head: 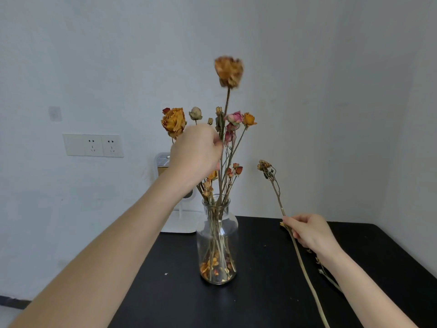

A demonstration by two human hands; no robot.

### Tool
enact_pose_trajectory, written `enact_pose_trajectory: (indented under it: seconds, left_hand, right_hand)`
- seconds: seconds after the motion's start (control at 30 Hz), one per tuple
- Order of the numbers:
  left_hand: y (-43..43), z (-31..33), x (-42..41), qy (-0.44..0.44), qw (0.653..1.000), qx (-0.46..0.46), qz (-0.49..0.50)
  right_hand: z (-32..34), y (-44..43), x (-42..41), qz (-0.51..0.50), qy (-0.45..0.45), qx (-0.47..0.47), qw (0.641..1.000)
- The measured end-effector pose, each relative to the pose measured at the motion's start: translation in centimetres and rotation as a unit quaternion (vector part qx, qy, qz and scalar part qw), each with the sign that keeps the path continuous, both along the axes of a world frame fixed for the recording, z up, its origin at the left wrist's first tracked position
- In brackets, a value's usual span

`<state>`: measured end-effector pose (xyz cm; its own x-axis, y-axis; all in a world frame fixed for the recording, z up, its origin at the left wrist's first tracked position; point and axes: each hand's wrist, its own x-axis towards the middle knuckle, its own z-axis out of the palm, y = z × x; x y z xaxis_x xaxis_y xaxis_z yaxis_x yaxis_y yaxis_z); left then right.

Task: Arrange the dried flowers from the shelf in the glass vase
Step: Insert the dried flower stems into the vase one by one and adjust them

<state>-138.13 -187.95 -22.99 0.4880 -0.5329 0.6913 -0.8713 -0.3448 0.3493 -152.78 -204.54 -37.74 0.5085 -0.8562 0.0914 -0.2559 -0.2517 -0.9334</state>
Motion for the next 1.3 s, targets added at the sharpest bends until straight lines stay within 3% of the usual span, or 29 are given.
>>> enact_pose_trajectory:
  seconds: [0.13,0.33,0.6,0.77,1.3]
  left_hand:
    - [-0.6,-2.4,0.3,0.055,0.995,0.088,0.003]
    - [-1.0,-2.9,1.1,0.060,0.997,-0.039,-0.024]
    - [-1.0,-5.9,1.7,0.073,0.996,0.055,0.017]
    - [-1.1,-6.2,1.9,0.079,0.995,-0.051,-0.014]
    - [-1.1,-7.8,2.2,0.002,0.998,-0.049,0.033]
  right_hand:
    - [-0.2,-0.1,0.1,0.001,0.001,-0.006,1.000]
    - [-0.3,-0.5,0.2,-0.002,0.004,-0.014,1.000]
    - [-0.4,-0.5,0.7,-0.001,0.007,-0.011,1.000]
    - [-0.4,-0.6,0.7,-0.001,0.010,-0.017,1.000]
    - [-0.5,-0.1,1.2,0.001,0.010,-0.006,1.000]
